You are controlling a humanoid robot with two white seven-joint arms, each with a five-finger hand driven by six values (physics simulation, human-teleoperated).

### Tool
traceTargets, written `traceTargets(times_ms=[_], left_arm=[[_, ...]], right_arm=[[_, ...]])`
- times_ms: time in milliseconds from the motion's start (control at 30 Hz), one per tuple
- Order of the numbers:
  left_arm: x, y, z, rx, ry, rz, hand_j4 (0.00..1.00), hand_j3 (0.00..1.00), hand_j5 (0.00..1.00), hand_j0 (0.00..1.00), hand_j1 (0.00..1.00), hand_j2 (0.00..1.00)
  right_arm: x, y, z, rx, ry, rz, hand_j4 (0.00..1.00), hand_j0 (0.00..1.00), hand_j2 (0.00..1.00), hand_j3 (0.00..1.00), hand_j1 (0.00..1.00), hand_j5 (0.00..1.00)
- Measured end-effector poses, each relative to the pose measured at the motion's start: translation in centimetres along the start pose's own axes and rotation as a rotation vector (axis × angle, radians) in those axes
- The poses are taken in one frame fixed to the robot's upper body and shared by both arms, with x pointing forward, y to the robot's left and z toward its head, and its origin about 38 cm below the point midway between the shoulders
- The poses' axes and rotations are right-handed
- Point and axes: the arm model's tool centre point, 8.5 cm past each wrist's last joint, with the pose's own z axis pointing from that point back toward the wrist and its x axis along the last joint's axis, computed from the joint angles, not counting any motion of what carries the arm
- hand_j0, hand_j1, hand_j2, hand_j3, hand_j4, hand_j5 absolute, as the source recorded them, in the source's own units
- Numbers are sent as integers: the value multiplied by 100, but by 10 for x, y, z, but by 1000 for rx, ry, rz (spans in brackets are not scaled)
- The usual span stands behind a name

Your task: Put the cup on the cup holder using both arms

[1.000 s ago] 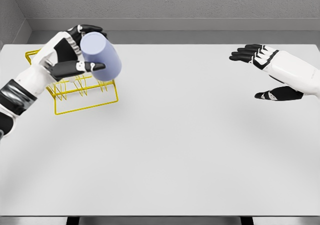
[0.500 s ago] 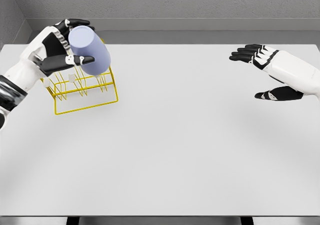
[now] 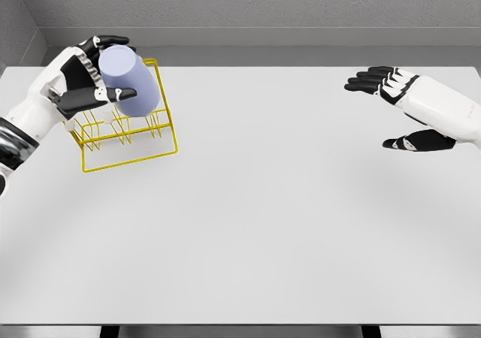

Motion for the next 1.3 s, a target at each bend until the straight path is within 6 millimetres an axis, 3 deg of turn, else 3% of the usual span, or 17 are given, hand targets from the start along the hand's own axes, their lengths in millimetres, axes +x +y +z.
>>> traceTargets(times_ms=[100,200,333,700,833,1100,1200,1300], left_arm=[[-1,0,0,1,2,2,69,69,69,69,69,69],[-3,0,0,2,6,4,85,85,85,85,85,85],[-2,0,-1,0,6,1,90,90,90,90,90,90],[1,1,-2,-1,2,-6,90,90,90,90,90,90],[2,0,-2,-5,-1,-7,80,80,80,80,80,80],[10,-8,-2,-29,-26,-15,81,81,81,81,81,81],[9,-9,6,-36,-33,-28,85,85,85,85,85,85],[8,-8,20,-38,-21,-49,100,100,100,100,100,100]], right_arm=[[0,-1,0,-1,-1,1,100,100,100,100,100,100],[0,0,0,0,0,0,100,100,100,100,100,100],[0,0,0,0,0,0,100,100,100,100,100,100],[0,0,0,0,0,0,100,100,100,100,100,100],[0,0,0,0,0,0,100,100,100,100,100,100],[1,1,-2,-6,-4,-4,100,100,100,100,100,100],[1,2,-2,-8,-5,-6,100,100,100,100,100,100],[1,0,-3,-11,-5,-3,100,100,100,100,100,100]])
